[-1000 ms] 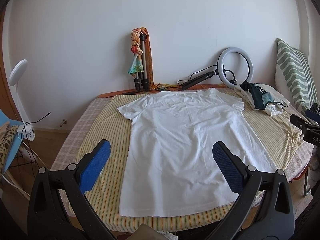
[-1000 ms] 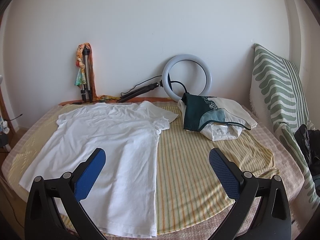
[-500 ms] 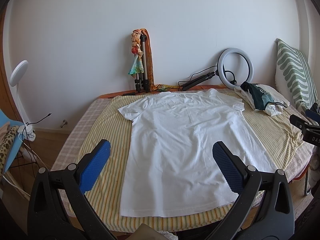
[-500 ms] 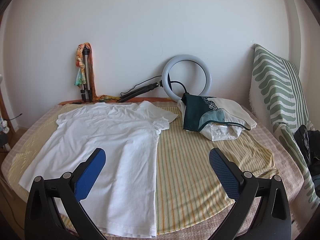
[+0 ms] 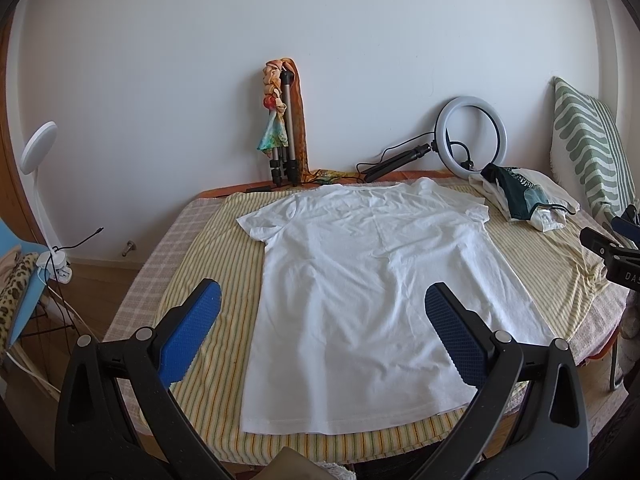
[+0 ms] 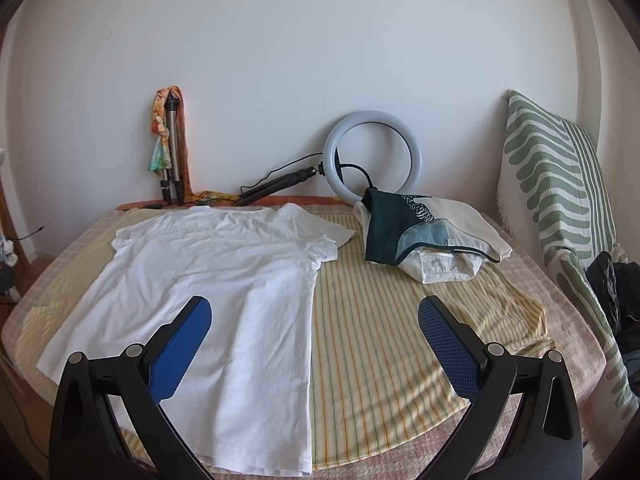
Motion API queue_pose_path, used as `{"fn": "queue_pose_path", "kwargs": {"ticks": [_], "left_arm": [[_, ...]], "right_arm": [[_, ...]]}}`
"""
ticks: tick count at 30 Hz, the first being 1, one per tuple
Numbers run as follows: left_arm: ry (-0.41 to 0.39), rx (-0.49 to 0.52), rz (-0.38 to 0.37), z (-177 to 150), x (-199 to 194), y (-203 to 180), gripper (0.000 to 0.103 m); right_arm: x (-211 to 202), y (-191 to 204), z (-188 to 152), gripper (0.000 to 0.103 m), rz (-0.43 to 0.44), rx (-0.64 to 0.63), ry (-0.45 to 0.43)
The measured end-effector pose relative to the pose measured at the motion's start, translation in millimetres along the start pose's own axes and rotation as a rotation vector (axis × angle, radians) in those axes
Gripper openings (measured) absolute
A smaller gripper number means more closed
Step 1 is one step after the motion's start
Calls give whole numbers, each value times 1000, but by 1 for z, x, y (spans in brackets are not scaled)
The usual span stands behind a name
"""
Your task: Fold small clothes
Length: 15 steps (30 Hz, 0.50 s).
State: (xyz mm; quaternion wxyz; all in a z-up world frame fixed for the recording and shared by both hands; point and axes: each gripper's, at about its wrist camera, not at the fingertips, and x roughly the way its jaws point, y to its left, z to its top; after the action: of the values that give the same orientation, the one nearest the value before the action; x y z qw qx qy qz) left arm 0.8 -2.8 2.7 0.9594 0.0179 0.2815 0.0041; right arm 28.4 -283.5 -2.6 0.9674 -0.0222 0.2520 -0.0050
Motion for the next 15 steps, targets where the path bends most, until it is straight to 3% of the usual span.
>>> {"fn": "queue_pose_path", "kwargs": {"ticks": [15], "left_arm": [[1, 1, 2, 2, -1, 1, 103]], "right_arm": [[1, 2, -1, 103, 4, -7, 2]]}}
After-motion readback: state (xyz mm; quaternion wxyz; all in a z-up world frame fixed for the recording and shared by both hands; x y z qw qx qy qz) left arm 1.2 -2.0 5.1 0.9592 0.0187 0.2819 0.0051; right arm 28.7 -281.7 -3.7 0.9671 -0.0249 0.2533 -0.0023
